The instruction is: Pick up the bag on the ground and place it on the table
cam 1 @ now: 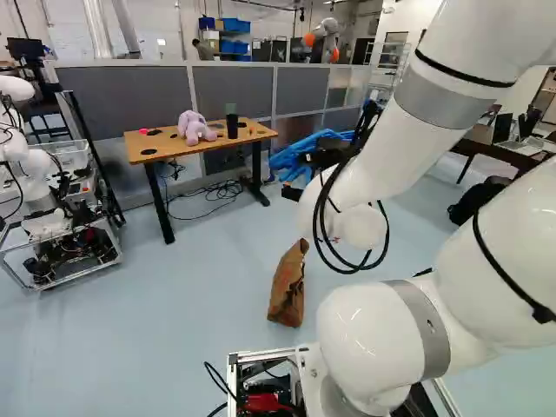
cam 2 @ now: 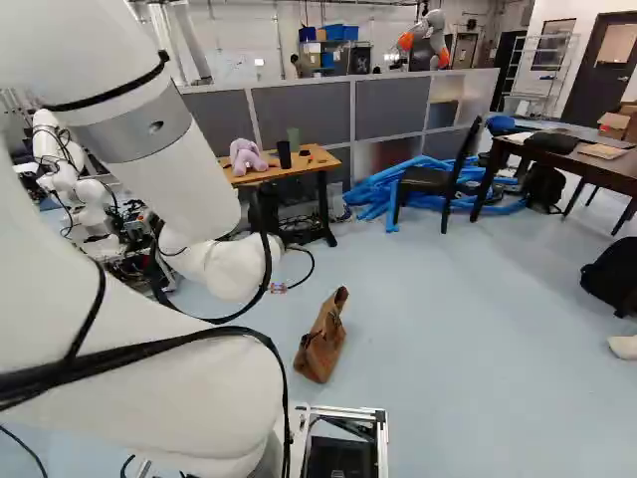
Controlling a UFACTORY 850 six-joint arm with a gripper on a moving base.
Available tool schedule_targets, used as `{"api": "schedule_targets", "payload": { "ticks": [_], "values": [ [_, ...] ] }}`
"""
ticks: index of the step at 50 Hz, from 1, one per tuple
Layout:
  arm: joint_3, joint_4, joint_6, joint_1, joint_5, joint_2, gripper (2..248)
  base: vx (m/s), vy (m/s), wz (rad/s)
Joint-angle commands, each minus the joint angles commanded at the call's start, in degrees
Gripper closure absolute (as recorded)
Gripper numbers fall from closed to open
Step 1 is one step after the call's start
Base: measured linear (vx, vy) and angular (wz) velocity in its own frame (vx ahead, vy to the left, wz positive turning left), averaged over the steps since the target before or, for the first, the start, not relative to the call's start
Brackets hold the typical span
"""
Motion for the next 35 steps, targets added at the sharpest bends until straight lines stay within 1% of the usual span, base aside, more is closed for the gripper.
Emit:
{"api": "schedule_targets", "payload": {
  "ticks": [35],
  "values": [
    [-10.77,6.33,0.00,-0.32,-8.18,-11.53,3,0.000,0.000,0.000]
  ]
}}
